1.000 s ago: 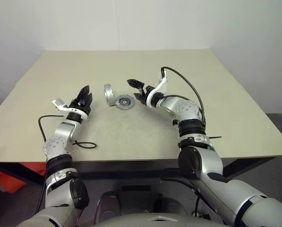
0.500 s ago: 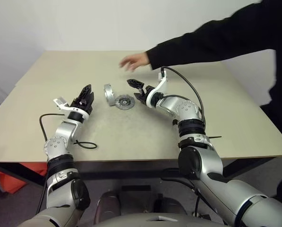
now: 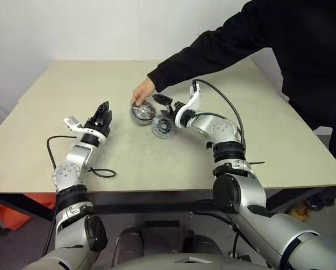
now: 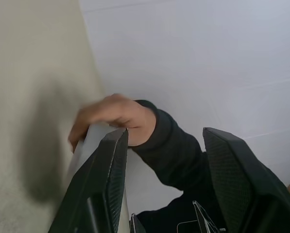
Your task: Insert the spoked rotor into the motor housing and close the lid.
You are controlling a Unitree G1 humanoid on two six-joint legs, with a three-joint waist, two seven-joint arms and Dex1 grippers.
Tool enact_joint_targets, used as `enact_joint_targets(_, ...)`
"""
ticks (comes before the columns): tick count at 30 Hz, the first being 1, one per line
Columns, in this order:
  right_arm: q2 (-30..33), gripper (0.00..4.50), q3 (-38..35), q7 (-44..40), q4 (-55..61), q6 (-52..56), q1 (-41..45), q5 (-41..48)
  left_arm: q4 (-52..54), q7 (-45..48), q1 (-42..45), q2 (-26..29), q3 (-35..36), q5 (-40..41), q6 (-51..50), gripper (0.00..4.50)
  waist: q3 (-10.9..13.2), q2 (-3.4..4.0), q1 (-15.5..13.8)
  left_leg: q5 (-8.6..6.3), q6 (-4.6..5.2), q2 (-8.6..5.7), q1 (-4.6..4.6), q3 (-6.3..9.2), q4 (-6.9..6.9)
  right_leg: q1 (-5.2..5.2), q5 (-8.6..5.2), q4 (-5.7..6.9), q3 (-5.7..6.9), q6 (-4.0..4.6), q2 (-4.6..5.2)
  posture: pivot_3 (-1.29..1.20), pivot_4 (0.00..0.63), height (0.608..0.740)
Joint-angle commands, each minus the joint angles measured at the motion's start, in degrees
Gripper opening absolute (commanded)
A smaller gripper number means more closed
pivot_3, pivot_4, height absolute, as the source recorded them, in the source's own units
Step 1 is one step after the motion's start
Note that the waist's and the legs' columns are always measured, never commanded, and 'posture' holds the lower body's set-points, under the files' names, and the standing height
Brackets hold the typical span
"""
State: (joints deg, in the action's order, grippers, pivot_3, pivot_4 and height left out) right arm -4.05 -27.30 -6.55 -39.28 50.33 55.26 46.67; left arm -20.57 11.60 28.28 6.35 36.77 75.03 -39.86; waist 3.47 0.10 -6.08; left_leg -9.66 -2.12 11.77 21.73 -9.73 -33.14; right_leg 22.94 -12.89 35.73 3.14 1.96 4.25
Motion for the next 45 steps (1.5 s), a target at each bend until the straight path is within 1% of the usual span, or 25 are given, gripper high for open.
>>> enact_joint_targets(1, 0.3, 4.46, 0.2, -0.9, 0.6, -0.7, 1.4, 0.2, 2.6, 0.0, 0.5, 0.1, -0.3, 0.0, 0.4, 2.56, 0.0, 0.00, 0.0, 0.00, 0.00, 0.00, 0.00, 0.00, 0.00, 0.00, 0.00, 0.00, 0.00, 0.00, 0.00, 0.00, 0.000, 0.740)
enact_joint_targets(14, 0.9, 4.46, 2.2, -2.7, 1.8, -2.1, 0.4, -2.4, 3.3, 0.3, -0.4, 0.2, -1.3, -1.2, 0.3, 2.56, 0.0, 0.00, 0.0, 0.00, 0.00, 0.00, 0.00, 0.00, -0.02, 0.00, 0.00, 0.01, 0.00, 0.00, 0.00, 0.00, 0.000, 0.740)
enact_joint_targets(21, 1.9, 4.46, 6.1, -6.5, 4.7, -4.6, -0.9, -5.6, 3.8, 0.8, -0.8, 0.3, -2.2, -2.1, 0.1, 2.56, 0.0, 0.00, 0.0, 0.00, 0.00, 0.00, 0.01, 0.00, -0.02, -0.01, 0.00, 0.00, 0.00, 0.00, 0.00, 0.00, 0.000, 0.740)
enact_joint_targets(30, 2.4, 4.46, 6.2, -7.2, 4.6, -5.1, -0.9, -6.4, 3.8, 1.3, -1.0, 0.4, -2.8, -2.7, 0.0, 2.56, 0.0, -0.01, 0.0, 0.00, 0.00, 0.00, -0.06, 0.00, -0.04, -0.06, 0.00, 0.02, 0.00, 0.01, 0.00, 0.00, 0.000, 0.740)
enact_joint_targets(37, 4.6, 4.46, 11.3, -11.9, 7.2, -7.2, -2.6, -10.7, 5.1, 2.7, -1.4, 1.3, -4.7, -4.7, -0.6, 2.56, 0.0, -0.01, 0.0, 0.00, 0.00, 0.00, -0.05, 0.01, -0.05, -0.08, 0.00, 0.01, 0.00, 0.01, 0.00, 0.00, 0.000, 0.740)
enact_joint_targets(40, 6.8, 4.46, 16.3, -15.8, 9.5, -9.5, -4.4, -14.8, 7.5, 4.1, -2.0, 2.5, -8.1, -8.8, -0.4, 2.56, 0.0, -0.01, -0.1, 0.00, 0.00, 0.01, -0.06, 0.02, -0.05, -0.10, 0.00, 0.01, 0.00, 0.01, 0.00, 0.00, 0.000, 0.740)
enact_joint_targets(43, 10.6, 4.46, 23.7, -21.3, 12.1, -13.4, -7.0, -21.0, 11.9, 8.0, -3.2, 6.3, -18.2, -21.3, 3.1, 2.56, 0.0, -0.02, -0.2, 0.00, 0.00, 0.01, -0.06, 0.06, -0.05, -0.12, 0.00, 0.00, 0.01, 0.01, 0.00, 0.00, 0.000, 0.740)
enact_joint_targets(45, 12.3, 4.46, 26.3, -23.9, 13.1, -14.3, -8.2, -22.8, 12.9, 11.0, -3.4, 9.0, -24.4, -29.8, 7.6, 2.56, 0.0, -0.02, -0.4, 0.00, 0.01, 0.00, -0.07, 0.09, -0.05, -0.16, 0.00, -0.02, 0.02, 0.00, 0.01, 0.00, 0.000, 0.740)
